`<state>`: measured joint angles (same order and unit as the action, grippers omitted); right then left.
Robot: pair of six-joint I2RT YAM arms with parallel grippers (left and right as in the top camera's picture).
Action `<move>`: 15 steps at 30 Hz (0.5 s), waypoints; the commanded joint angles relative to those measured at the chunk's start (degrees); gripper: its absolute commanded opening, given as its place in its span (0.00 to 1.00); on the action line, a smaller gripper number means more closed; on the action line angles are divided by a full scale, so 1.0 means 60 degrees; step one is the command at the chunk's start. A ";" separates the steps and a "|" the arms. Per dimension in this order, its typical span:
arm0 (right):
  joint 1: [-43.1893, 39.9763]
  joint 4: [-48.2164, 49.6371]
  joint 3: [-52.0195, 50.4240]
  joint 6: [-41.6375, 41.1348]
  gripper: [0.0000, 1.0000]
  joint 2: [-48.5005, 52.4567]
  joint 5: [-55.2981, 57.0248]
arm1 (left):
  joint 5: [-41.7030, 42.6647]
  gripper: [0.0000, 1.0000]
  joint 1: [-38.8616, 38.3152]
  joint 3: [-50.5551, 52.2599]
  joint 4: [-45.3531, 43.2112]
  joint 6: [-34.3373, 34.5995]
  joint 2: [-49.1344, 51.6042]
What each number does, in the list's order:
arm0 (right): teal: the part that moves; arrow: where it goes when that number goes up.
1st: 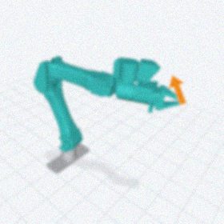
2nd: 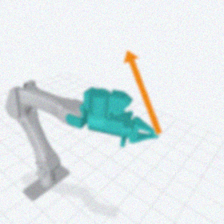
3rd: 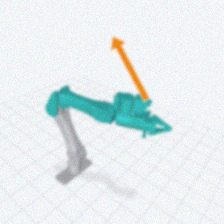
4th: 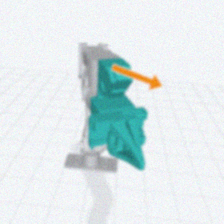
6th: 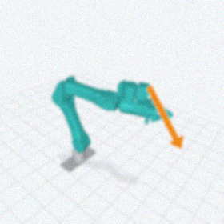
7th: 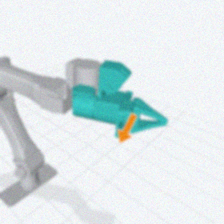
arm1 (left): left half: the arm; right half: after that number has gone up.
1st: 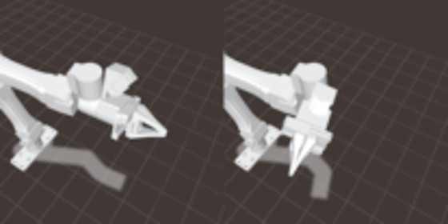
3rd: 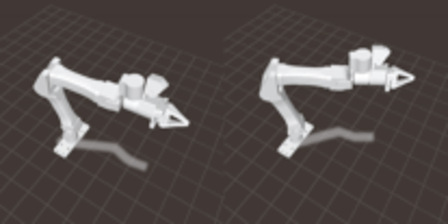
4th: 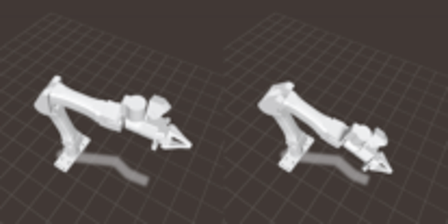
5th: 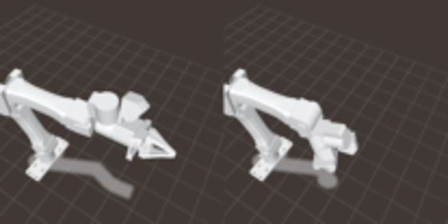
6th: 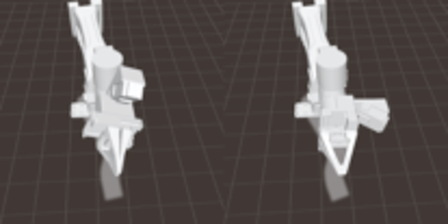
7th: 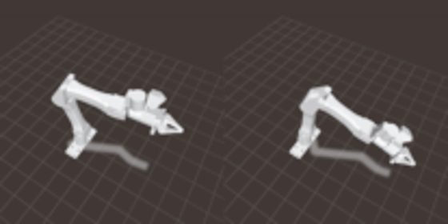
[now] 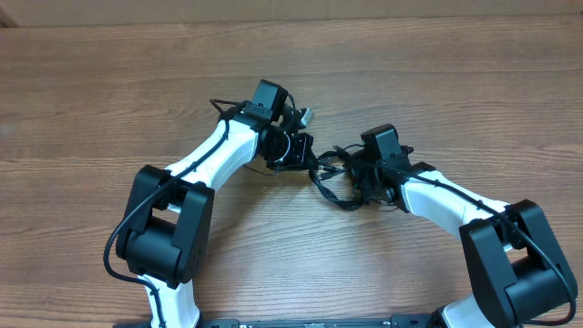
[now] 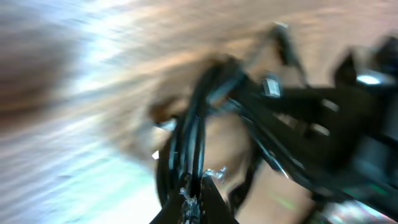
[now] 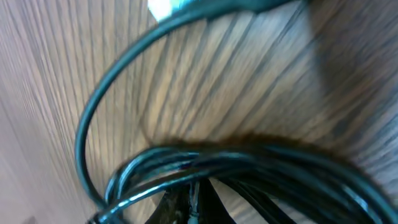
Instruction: Untangle cables
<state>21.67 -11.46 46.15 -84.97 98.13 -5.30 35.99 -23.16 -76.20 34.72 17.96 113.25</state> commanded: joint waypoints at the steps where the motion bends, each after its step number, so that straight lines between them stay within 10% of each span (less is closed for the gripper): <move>1: -0.0291 0.0058 0.0036 0.1337 0.04 0.0062 -0.1370 | -0.2900 0.04 0.0036 0.0004 0.0069 -0.0248 -0.0124; 15: -0.1902 0.0761 0.0055 0.2255 0.04 -0.0102 -0.4554 | -0.3100 0.04 0.0036 0.0350 -0.0193 -0.1071 -0.0124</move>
<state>11.81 -6.44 46.15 -72.62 98.10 -29.43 18.85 -23.16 -74.78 33.95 13.56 113.25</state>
